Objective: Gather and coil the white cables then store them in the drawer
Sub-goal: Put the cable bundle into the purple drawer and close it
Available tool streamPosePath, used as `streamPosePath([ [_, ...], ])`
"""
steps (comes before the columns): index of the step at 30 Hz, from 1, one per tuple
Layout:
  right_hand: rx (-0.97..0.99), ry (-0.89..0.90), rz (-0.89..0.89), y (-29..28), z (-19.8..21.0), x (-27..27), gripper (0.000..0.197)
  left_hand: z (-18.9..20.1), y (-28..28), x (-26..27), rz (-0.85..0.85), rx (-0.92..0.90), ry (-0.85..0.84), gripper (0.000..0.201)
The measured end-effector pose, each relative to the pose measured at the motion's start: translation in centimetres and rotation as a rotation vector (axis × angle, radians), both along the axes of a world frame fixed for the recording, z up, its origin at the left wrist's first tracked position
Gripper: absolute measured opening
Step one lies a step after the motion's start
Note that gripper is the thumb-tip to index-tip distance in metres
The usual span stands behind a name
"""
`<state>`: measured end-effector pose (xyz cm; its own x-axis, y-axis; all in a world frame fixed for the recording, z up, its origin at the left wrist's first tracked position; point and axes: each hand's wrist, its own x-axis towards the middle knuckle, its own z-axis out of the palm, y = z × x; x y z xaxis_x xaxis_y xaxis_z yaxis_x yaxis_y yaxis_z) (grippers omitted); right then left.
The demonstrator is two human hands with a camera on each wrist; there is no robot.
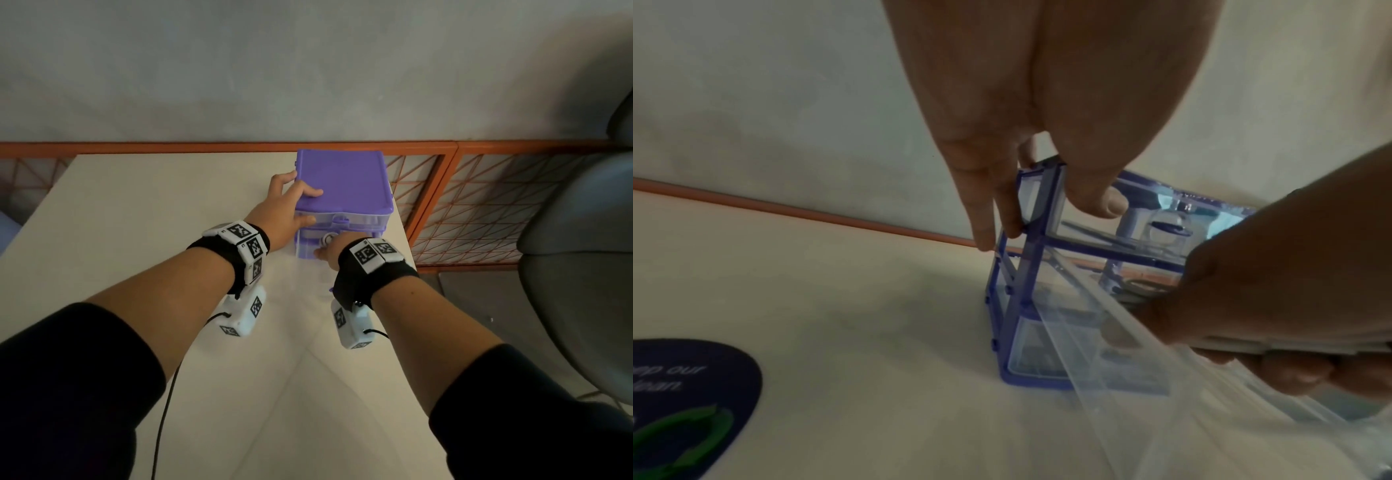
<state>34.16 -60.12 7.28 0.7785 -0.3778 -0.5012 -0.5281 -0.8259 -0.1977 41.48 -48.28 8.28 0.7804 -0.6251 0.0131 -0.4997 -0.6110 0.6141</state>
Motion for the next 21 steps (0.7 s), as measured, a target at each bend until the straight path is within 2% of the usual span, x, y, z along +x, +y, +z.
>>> streamPosePath([
  [4,0.09,-0.039,-0.091,0.4,-0.3,1.1,0.057,-0.1,0.0,0.1,-0.007,0.014,-0.021,0.043],
  [8,0.282,-0.254,-0.39,0.2,-1.3,0.1,0.044,-0.2,0.0,0.2,-0.01,0.007,-0.025,0.044],
  [10,0.385,-0.293,-0.511,0.2,-1.3,-0.2,0.04,-0.3,0.0,0.2,-0.008,0.003,-0.026,0.044],
  [12,0.431,-0.313,-0.617,0.5,-1.3,0.0,0.053,-0.3,0.0,0.2,-0.009,0.001,-0.027,0.044],
  [14,0.4,-0.341,-0.703,1.0,-1.4,0.0,0.073,-0.3,-0.1,0.1,-0.004,-0.001,-0.028,0.044],
  [18,0.259,-0.464,-0.747,2.1,-2.1,-0.2,0.074,-0.4,-0.1,-0.1,0.005,0.005,-0.031,0.044],
  [21,0.175,-0.484,-0.779,2.6,-2.2,-0.1,0.083,-0.5,0.0,0.0,0.003,0.007,-0.035,0.044],
])
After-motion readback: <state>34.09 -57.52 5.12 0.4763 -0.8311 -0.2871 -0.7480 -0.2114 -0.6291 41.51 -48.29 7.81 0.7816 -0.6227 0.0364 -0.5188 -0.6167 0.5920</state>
